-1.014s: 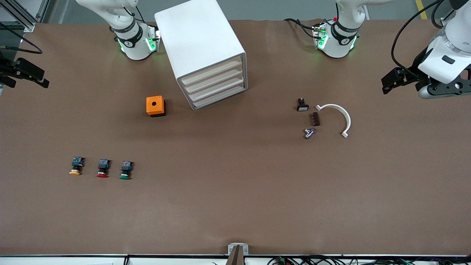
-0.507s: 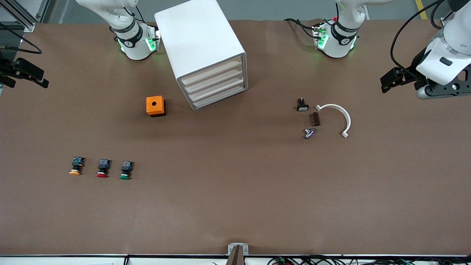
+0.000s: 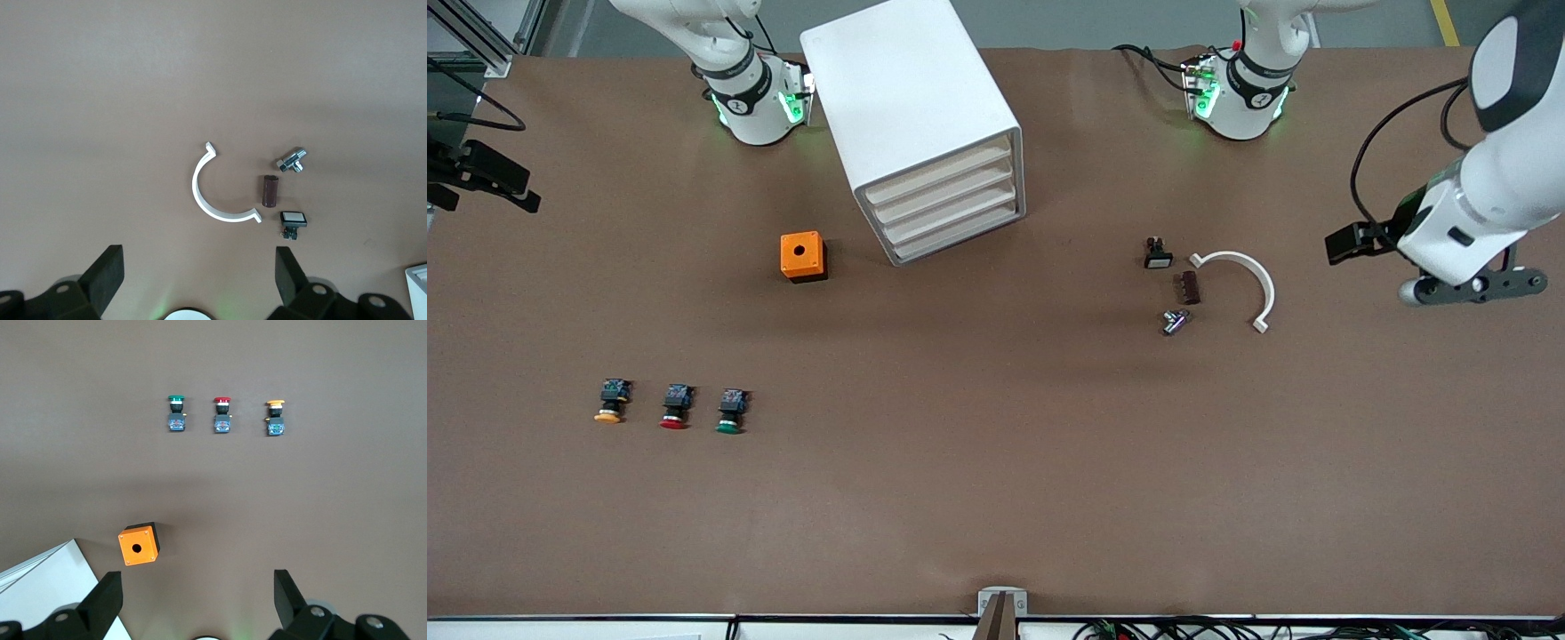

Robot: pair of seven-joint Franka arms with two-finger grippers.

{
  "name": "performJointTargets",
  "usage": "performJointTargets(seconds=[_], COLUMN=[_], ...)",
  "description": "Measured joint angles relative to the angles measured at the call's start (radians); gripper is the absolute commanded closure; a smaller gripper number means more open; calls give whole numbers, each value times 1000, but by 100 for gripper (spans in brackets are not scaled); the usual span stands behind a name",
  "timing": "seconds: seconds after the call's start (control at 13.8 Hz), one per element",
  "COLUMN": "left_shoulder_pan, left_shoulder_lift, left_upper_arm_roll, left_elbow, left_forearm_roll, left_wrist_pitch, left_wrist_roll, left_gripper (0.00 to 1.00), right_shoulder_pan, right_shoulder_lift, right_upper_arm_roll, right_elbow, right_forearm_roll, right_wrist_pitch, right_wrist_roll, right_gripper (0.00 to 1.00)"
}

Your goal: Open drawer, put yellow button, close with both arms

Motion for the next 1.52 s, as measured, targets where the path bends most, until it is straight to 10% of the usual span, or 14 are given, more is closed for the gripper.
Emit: performJointTargets(seconds=[0.43,0.87,1.52], left_shoulder_pan=[-23,-149,-314], left_shoulder_lift=[292,422,565], left_upper_arm_roll=[-14,-17,-20], left_elbow=[139,162,165], left_forearm_roll=[-43,-85,-517], left_wrist_pitch=[35,34,-11], left_wrist_roll=[-440,-1091,-1730], left_gripper=[0,0,0], right_shoulder_pan=[-72,-142,-186], right_shoulder_lift=[48,328,615], right_upper_arm_roll=[-15,-18,-19], right_elbow=[-10,-24,-23], right_forearm_roll=[-1,-67,-75], right_wrist_pitch=[-10,187,529], right_wrist_roll=[-3,-53,-147], right_gripper=[0,0,0])
